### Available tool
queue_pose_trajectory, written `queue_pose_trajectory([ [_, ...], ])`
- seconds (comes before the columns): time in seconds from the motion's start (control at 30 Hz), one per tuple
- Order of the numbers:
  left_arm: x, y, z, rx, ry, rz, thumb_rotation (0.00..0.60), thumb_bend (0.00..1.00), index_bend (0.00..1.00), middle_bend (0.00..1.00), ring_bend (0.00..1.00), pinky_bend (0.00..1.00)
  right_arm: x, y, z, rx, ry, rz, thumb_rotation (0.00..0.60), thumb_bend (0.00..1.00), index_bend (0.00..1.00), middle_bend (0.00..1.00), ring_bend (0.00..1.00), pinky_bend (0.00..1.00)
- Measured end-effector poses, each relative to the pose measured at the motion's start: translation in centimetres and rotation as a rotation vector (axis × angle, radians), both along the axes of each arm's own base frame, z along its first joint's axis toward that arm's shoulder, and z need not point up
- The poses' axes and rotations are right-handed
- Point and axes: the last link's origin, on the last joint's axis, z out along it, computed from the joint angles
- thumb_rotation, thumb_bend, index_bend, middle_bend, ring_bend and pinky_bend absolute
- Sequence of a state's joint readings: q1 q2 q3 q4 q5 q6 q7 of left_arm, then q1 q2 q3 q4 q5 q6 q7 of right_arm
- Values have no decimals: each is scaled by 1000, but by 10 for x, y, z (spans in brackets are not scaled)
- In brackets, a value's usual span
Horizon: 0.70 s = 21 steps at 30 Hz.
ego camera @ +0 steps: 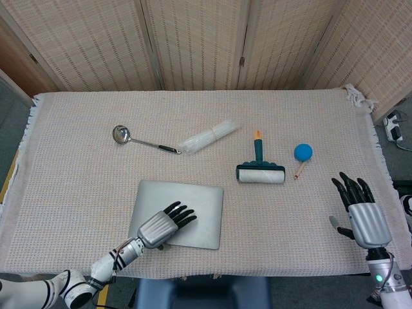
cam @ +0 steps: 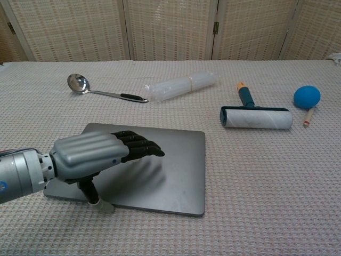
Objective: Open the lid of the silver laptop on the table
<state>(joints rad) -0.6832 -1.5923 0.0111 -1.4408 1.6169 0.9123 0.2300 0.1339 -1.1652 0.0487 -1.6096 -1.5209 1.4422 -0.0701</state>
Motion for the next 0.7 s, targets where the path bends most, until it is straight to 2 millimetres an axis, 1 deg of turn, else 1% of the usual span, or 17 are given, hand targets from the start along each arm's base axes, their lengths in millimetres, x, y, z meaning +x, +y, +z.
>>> queue_pose_trajectory([
  [0.27, -3, 3, 0, 14, -5, 12, 600, 166, 50, 94, 14, 0, -1, 1, 0, -3, 2, -4, 600, 323, 0, 13, 92, 0],
  [0.3, -4, 3, 0, 15, -7, 13, 600, 190, 54, 94, 15, 0, -1, 1, 0, -2, 1, -5, 600, 323, 0, 13, 92, 0],
  [0.37, -5, 4, 0, 18, -12, 16, 600, 276, 66, 94, 23, 0, -1, 1, 0, -1, 0, -5, 600, 323, 0, 13, 90, 0],
  [0.43, -6, 4, 0, 20, -17, 19, 600, 330, 74, 97, 30, 0, -1, 1, -1, 0, 0, -5, 600, 322, 0, 13, 87, 0],
  [0.7, -12, 9, 1, 51, -59, 25, 600, 442, 126, 154, 74, 0, 0, 2, -2, 2, -2, 2, 600, 322, 0, 13, 89, 0],
])
